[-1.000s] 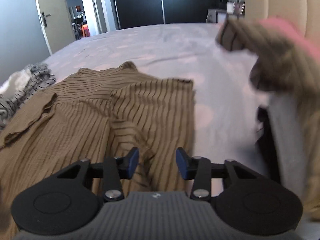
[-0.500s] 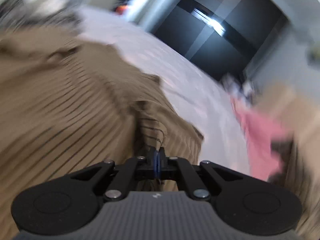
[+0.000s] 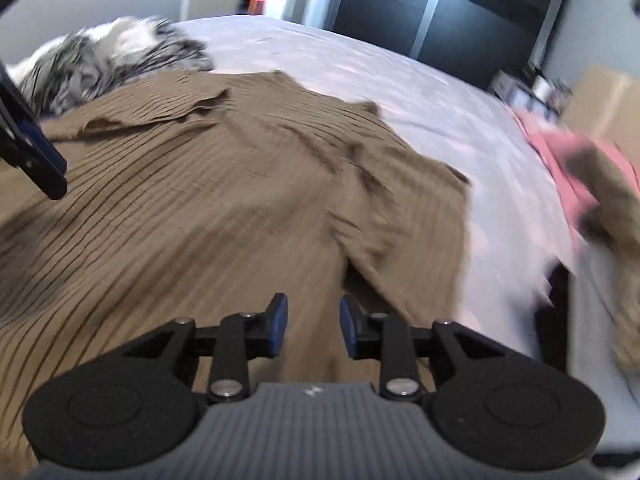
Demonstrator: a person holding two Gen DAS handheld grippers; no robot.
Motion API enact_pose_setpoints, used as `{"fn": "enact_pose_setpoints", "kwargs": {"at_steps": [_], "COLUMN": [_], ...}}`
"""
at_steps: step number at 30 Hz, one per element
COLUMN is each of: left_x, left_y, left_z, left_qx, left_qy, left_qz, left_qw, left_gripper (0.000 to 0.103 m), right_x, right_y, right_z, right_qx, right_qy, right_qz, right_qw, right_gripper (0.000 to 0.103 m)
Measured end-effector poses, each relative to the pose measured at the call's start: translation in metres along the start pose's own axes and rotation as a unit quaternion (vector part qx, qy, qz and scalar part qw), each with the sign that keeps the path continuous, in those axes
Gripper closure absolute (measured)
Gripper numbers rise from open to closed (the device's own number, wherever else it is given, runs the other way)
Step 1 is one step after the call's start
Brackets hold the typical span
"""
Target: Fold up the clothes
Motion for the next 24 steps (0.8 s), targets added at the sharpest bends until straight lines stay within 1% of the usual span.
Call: {"fn": "enact_pose_setpoints", "kwargs": {"at_steps": [2, 5, 7, 9, 10, 13, 15, 17, 18, 19, 21, 23, 24], "left_x": [-0.001, -0.002, 0.000, 0.003, 0.005, 0.017, 0.028, 0.043, 0.053, 0.063, 0.084, 0.103, 0.110], "left_y": [0.011, 0.030, 0.047, 0.066, 0.076, 0.104, 0.123, 0.138, 0.145, 0.151, 0.157, 0.156, 0.154], "left_z": [-0.002, -0.011, -0.020, -0.032, -0.040, -0.068, -0.087, -0.104, -0.112, -0.118, -0.128, -0.135, -0.138], "left_qx": [0.015, 0.031, 0.036, 0.039, 0.039, 0.035, 0.029, 0.017, 0.011, 0.001, -0.022, -0.060, -0.082], "left_qy": [0.004, 0.014, 0.017, 0.026, 0.031, 0.033, 0.028, 0.012, 0.002, -0.010, -0.029, -0.036, -0.035], "left_qz": [0.007, 0.020, 0.038, 0.056, 0.065, 0.089, 0.103, 0.118, 0.125, 0.128, 0.127, 0.129, 0.137], "left_qw": [0.9999, 0.9992, 0.9985, 0.9973, 0.9967, 0.9949, 0.9938, 0.9927, 0.9921, 0.9918, 0.9912, 0.9892, 0.9865], "left_gripper": [0.064, 0.064, 0.064, 0.064, 0.064, 0.063, 0.059, 0.058, 0.057, 0.057, 0.057, 0.057, 0.057], "right_x": [-0.013, -0.025, -0.028, -0.026, -0.023, -0.013, -0.009, -0.005, -0.003, -0.001, 0.002, 0.004, 0.007], "right_y": [0.032, 0.080, 0.108, 0.128, 0.134, 0.134, 0.131, 0.128, 0.126, 0.124, 0.123, 0.122, 0.120], "right_z": [0.022, 0.064, 0.093, 0.116, 0.124, 0.137, 0.138, 0.139, 0.139, 0.140, 0.140, 0.142, 0.144], "right_qx": [0.039, 0.093, 0.144, 0.204, 0.225, 0.244, 0.240, 0.235, 0.232, 0.230, 0.228, 0.228, 0.227], "right_qy": [-0.023, -0.058, -0.080, -0.098, -0.104, -0.108, -0.113, -0.118, -0.121, -0.123, -0.125, -0.123, -0.127], "right_qz": [-0.007, -0.008, -0.025, -0.057, -0.070, -0.107, -0.115, -0.121, -0.124, -0.127, -0.133, -0.137, -0.140], "right_qw": [0.999, 0.994, 0.986, 0.972, 0.966, 0.958, 0.957, 0.957, 0.957, 0.957, 0.956, 0.956, 0.955], "right_gripper": [0.070, 0.070, 0.071, 0.071, 0.071, 0.071, 0.071, 0.070, 0.065, 0.059, 0.055, 0.055, 0.055]}}
Point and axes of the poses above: each gripper's, at about its wrist camera, not at the fingertips, and x roughly the way its jaws point, y to its right, z to its underside, the point moved 7 cm from there along x, roughly the way its jaws point, and after that the axes turned 13 degrees about -y, right-handed, at the moved point
